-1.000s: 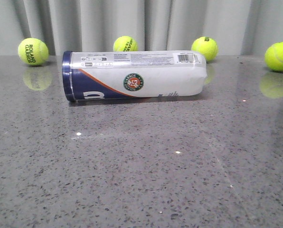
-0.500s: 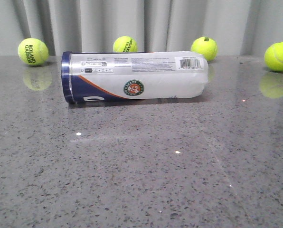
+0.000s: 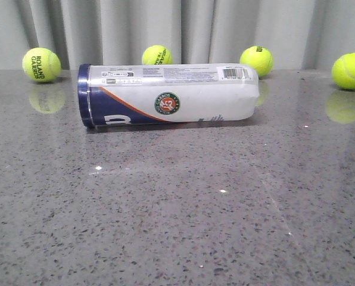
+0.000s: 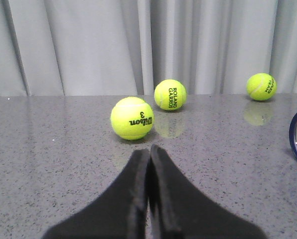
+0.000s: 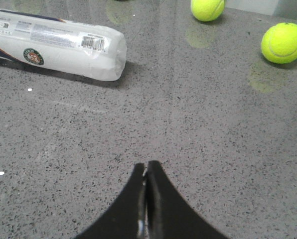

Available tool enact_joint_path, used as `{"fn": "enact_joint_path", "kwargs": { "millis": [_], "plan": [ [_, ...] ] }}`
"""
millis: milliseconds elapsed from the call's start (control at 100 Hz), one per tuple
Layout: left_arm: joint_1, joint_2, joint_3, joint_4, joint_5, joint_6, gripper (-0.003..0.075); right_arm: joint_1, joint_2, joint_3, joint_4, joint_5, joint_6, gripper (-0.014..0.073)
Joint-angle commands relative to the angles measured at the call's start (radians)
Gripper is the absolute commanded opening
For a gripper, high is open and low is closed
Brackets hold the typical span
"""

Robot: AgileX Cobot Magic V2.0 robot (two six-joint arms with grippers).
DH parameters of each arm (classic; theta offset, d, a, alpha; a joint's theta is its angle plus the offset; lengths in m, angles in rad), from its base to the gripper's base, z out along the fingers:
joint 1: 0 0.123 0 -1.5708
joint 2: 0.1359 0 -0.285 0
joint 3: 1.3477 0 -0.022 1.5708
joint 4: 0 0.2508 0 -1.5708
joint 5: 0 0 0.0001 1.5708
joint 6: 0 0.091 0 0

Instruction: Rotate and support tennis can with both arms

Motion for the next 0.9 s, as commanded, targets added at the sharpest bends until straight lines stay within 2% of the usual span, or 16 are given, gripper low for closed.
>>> {"fn": "enact_joint_path", "kwargs": {
  "millis": [0,100,230,420,610,680,750,890],
  "plan": [
    [-0.006,-0.033,-0.06,-0.009,-0.086,-0.009,-0.002,-0.004,0.007,-0.02,-0.017,-0.09,0.0,-0.0067],
    [-0.006,-0.024,-0.119,-0.009,-0.073,-0.009,-0.002,-0.004,0.007,-0.02,-0.017,-0.099,0.0,-0.0067],
    [-0.006,0.035,-0.226,-0.009,0.026,-0.009,-0.002,-0.004,0.007,-0.02,-0.017,-0.093,0.0,-0.0067],
    [-0.006,0.224,-0.37,-0.02,0.157,-0.009,-0.002,-0.004,0.007,-0.02,-0.017,-0.093,0.0,-0.0067],
    [-0.006,0.456,-0.515,-0.116,0.27,-0.009,-0.0013,-0.004,0.007,-0.02,-0.017,-0.093,0.0,-0.0067],
    [-0.006,0.527,-0.558,-0.161,0.268,-0.009,0.0034,-0.004,0.007,-0.02,-0.017,-0.093,0.0,-0.0067],
    [-0.006,0.588,-0.594,-0.169,0.264,0.001,0.0122,-0.004,0.007,-0.02,-0.017,-0.093,0.0,-0.0067],
    [-0.006,0.693,-0.652,-0.172,0.266,0.008,0.037,-0.004,0.007,-0.02,-0.017,-0.093,0.0,-0.0067]
  ]
}}
